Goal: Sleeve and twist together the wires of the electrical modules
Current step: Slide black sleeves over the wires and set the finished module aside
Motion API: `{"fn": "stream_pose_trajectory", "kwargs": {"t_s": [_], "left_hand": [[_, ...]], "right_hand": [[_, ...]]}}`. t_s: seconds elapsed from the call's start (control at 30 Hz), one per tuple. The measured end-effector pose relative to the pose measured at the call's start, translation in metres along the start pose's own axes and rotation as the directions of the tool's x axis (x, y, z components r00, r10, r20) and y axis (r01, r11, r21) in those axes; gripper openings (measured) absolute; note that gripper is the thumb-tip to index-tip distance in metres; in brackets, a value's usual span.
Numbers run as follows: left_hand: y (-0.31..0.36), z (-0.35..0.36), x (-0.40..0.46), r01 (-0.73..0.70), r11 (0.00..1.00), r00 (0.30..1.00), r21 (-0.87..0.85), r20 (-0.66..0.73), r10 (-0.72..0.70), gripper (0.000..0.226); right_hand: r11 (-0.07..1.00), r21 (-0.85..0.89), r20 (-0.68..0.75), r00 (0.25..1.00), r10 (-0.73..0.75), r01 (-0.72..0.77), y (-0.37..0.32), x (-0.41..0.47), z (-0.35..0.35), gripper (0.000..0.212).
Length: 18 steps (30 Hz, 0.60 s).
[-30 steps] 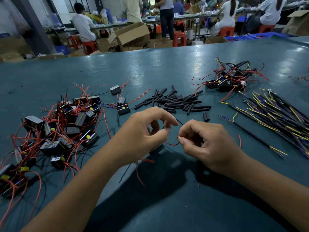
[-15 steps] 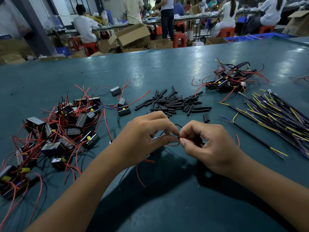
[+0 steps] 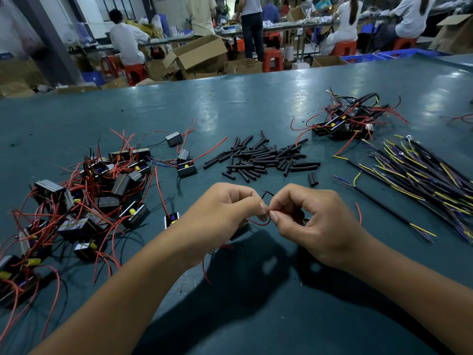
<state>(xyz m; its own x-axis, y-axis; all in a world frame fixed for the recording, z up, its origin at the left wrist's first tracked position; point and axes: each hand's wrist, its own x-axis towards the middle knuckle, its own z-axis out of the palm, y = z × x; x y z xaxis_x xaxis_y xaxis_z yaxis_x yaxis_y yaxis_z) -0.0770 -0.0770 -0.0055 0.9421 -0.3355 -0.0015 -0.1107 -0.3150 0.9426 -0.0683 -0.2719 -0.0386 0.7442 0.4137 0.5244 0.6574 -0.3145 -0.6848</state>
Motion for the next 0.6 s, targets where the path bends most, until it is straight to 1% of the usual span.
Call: {"fn": "stream_pose_trajectory", "kwargs": {"t_s": [0.07, 0.1, 0.17, 0.23, 0.27, 0.3, 0.33, 0.37, 0.4, 0.47, 0.6], "left_hand": [[-0.001, 0.002, 0.0, 0.069, 0.995, 0.998, -0.065, 0.006, -0.069, 0.014], [-0.001, 0.001, 0.0, 0.062, 0.997, 0.998, -0.052, 0.005, -0.062, 0.015], [-0.002, -0.003, -0.002, -0.029, 0.996, 0.999, 0.08, -0.013, 0.031, 0.017], [-0.001, -0.01, -0.003, -0.195, 0.945, 0.979, 0.261, -0.001, 0.203, 0.005], [-0.001, -0.013, -0.004, -0.286, 0.883, 0.954, 0.373, 0.028, 0.297, 0.01], [-0.001, -0.017, -0.004, -0.366, 0.79, 0.921, 0.492, 0.072, 0.382, 0.019], [-0.001, -0.018, -0.004, -0.422, 0.694, 0.888, 0.584, 0.112, 0.446, 0.023], [-0.001, -0.018, -0.003, -0.457, 0.616, 0.858, 0.641, 0.135, 0.496, 0.023], [-0.001, -0.018, -0.003, -0.478, 0.568, 0.834, 0.67, 0.144, 0.532, 0.02], [-0.002, -0.016, -0.003, -0.494, 0.507, 0.797, 0.707, 0.135, 0.589, 0.018], [-0.001, -0.015, -0.003, -0.506, 0.372, 0.736, 0.778, 0.164, 0.657, 0.017]], "right_hand": [[1.0, 0.002, -0.002, 1.0, 0.007, -0.007, 0.0, 0.0, 0.0, 0.007], [1.0, 0.016, -0.005, 1.0, 0.02, -0.02, 0.0, 0.001, 0.0, 0.007], [0.998, 0.051, -0.016, 0.999, 0.049, -0.048, 0.001, 0.001, 0.0, 0.006], [0.995, 0.07, -0.029, 0.997, 0.069, -0.067, 0.003, 0.001, -0.001, 0.007], [0.995, 0.073, -0.031, 0.997, 0.075, -0.073, 0.003, 0.001, -0.001, 0.008], [0.994, 0.076, -0.029, 0.996, 0.08, -0.077, 0.003, 0.001, -0.001, 0.008], [0.993, 0.081, -0.025, 0.996, 0.084, -0.082, 0.003, 0.001, -0.001, 0.008], [0.993, 0.086, -0.02, 0.996, 0.086, -0.084, 0.003, 0.0, -0.001, 0.008], [0.993, 0.088, -0.017, 0.996, 0.086, -0.085, 0.004, 0.0, -0.001, 0.009], [0.992, 0.092, -0.012, 0.996, 0.085, -0.084, 0.003, 0.0, -0.001, 0.01], [0.992, 0.098, -0.005, 0.996, 0.084, -0.083, 0.002, 0.0, -0.001, 0.01]]}}
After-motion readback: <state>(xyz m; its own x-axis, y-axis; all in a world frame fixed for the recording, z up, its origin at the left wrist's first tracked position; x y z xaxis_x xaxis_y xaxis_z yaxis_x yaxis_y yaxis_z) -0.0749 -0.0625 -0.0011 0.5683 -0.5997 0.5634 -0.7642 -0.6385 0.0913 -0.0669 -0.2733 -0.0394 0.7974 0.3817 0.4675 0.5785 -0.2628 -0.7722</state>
